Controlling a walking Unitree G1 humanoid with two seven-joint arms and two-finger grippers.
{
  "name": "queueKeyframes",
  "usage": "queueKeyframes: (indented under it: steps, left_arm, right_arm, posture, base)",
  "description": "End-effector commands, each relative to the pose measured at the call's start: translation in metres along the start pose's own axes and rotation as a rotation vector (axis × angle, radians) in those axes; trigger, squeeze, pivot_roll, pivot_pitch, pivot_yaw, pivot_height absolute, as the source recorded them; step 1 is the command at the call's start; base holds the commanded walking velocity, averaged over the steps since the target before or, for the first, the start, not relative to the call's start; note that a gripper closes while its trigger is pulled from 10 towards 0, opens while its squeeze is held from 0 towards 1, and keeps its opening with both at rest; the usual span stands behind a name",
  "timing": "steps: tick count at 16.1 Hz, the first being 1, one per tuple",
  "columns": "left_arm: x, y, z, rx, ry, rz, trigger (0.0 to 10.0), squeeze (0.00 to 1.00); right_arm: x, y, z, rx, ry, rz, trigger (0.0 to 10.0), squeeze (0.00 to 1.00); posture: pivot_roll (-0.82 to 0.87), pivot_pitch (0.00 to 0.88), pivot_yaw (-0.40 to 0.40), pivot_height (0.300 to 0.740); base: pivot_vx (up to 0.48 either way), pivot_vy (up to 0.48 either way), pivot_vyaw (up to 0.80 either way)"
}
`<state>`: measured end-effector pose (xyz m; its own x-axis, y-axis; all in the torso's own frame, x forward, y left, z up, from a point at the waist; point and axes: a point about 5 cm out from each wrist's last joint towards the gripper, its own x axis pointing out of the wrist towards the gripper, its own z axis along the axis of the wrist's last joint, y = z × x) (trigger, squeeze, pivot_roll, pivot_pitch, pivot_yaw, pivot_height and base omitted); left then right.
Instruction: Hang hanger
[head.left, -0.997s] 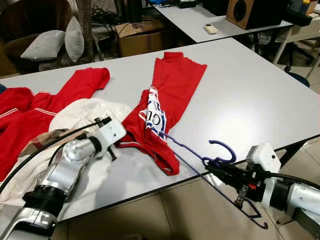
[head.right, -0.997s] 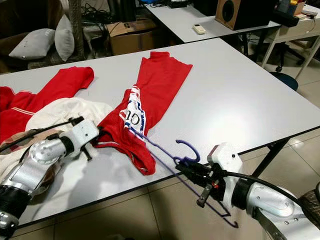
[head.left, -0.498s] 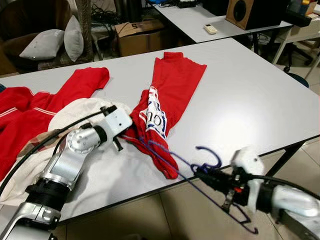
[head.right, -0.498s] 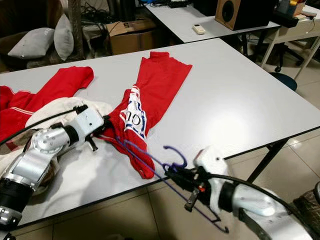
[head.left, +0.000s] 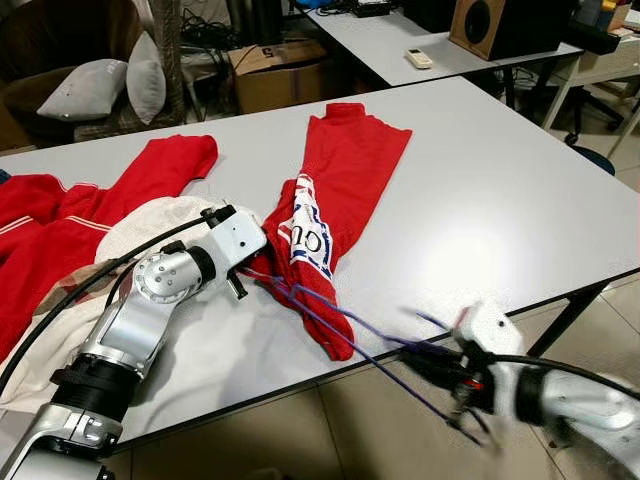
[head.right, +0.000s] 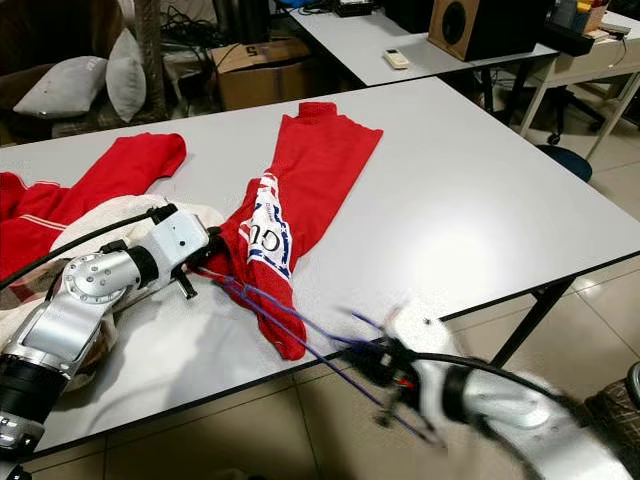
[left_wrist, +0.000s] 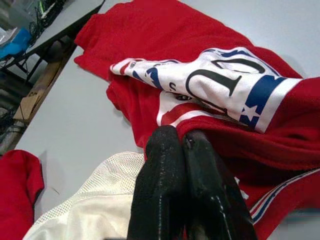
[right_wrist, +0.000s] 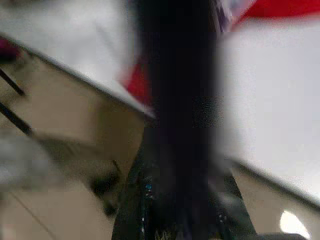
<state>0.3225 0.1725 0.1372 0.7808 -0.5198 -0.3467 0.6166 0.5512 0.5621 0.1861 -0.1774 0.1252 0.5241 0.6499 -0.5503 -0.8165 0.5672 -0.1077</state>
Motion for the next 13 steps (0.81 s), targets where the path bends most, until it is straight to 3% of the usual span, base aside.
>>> queueKeyframes:
  steps: [1, 5, 6, 8, 9, 10, 11, 13]
  left_arm:
    - [0.0, 0.003, 0.002, -0.011, -0.001, 0.018, 0.0, 0.0]
    - [0.003, 0.001, 0.003, -0.021, -0.003, 0.026, 0.0, 0.0]
    - [0.004, 0.0, 0.004, -0.028, -0.005, 0.033, 0.0, 0.0]
    - [0.004, -0.002, 0.005, -0.05, -0.01, 0.046, 0.0, 0.0]
    - [0.005, -0.004, 0.005, -0.056, -0.011, 0.049, 0.0, 0.0]
    - [0.008, -0.005, 0.006, -0.065, -0.007, 0.061, 0.0, 0.0]
    - [0.013, -0.002, 0.007, -0.084, 0.003, 0.084, 0.0, 0.0]
    - [0.016, 0.001, 0.007, -0.102, 0.012, 0.108, 0.0, 0.0]
  right_arm:
    - [-0.002, -0.014, -0.017, -0.006, 0.12, -0.078, 10.0, 0.0]
    - [-0.011, -0.054, -0.013, -0.047, 0.143, -0.301, 10.0, 0.0]
    - [-0.015, -0.075, -0.004, -0.074, 0.126, -0.395, 10.0, 0.0]
    - [-0.019, -0.09, 0.008, -0.115, 0.088, -0.454, 10.0, 0.0]
    - [-0.02, -0.093, 0.013, -0.125, 0.066, -0.462, 10.0, 0.0]
    - [-0.022, -0.09, 0.028, -0.116, -0.046, -0.415, 10.0, 0.0]
    - [-0.029, -0.077, 0.045, -0.103, -0.189, -0.296, 10.0, 0.0]
    - [-0.033, -0.068, 0.048, -0.092, -0.226, -0.226, 10.0, 0.0]
  posture:
    - [-0.03, 0.0, 0.063, 0.74]
    - [-0.03, 0.0, 0.061, 0.74]
    - [-0.04, 0.0, 0.039, 0.74]
    - [-0.03, 0.0, 0.026, 0.74]
    - [-0.03, 0.0, 0.026, 0.74]
    - [-0.04, 0.0, 0.026, 0.74]
    - [-0.05, 0.0, 0.04, 0.74]
    - [-0.06, 0.0, 0.045, 0.74]
  base:
    - [0.0, 0.0, 0.0]
    - [0.0, 0.0, 0.0]
    - [0.0, 0.0, 0.0]
    - [0.0, 0.0, 0.0]
    - [0.0, 0.0, 0.0]
    - [0.0, 0.0, 0.0]
    - [0.0, 0.0, 0.0]
    - [0.0, 0.0, 0.0]
